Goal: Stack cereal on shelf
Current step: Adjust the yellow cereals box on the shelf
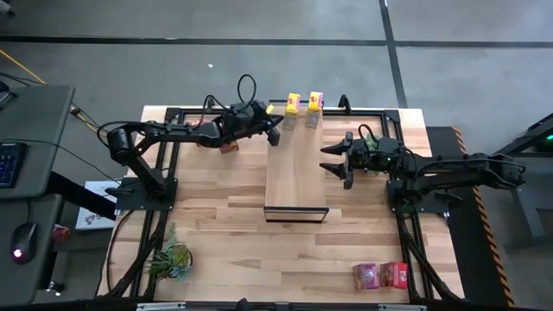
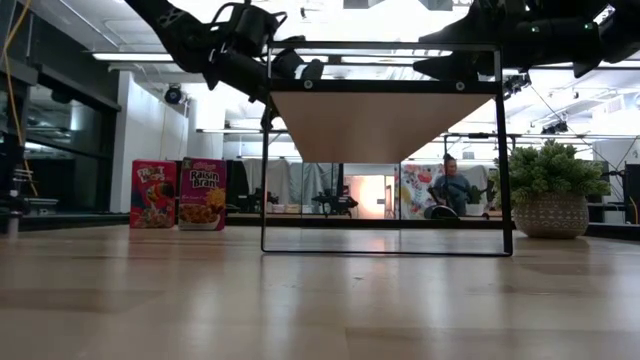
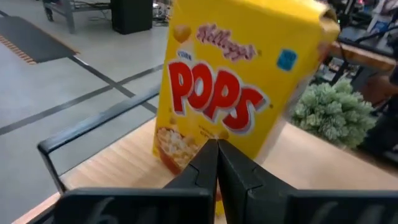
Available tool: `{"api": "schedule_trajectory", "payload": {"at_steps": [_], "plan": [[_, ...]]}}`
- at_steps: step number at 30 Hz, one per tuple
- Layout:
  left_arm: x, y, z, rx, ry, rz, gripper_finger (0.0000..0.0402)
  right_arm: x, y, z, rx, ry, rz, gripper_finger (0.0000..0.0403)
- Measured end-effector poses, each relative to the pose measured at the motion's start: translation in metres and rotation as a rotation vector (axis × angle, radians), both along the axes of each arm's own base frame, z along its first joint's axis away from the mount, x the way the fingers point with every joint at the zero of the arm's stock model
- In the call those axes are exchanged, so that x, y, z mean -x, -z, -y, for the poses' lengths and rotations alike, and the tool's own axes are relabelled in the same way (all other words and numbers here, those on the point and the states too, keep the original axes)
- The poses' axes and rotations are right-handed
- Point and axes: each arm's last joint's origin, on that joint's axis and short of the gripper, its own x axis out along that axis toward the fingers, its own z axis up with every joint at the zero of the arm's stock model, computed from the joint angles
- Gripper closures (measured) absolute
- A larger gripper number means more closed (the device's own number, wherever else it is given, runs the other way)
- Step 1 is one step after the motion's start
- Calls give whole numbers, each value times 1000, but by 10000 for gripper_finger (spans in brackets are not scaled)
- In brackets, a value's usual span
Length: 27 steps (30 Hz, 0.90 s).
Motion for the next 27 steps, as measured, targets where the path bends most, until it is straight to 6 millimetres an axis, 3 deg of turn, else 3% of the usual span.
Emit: {"api": "schedule_trajectory", "payload": {"at_steps": [7,17,21,25,27], "plan": [[0,-1,0,31,-14,29,401,0,0,2,0,55,0,158],[2,-2,-4,1,-102,26,401,7,1,16,-31,595,3,165],[2,-2,-4,-20,-96,12,401,8,7,29,-24,688,-46,226],[3,-2,-8,-45,-53,-6,401,9,6,53,-33,701,-92,357],[5,-2,-12,-61,-23,-17,401,6,1,67,-28,663,-150,388]]}}
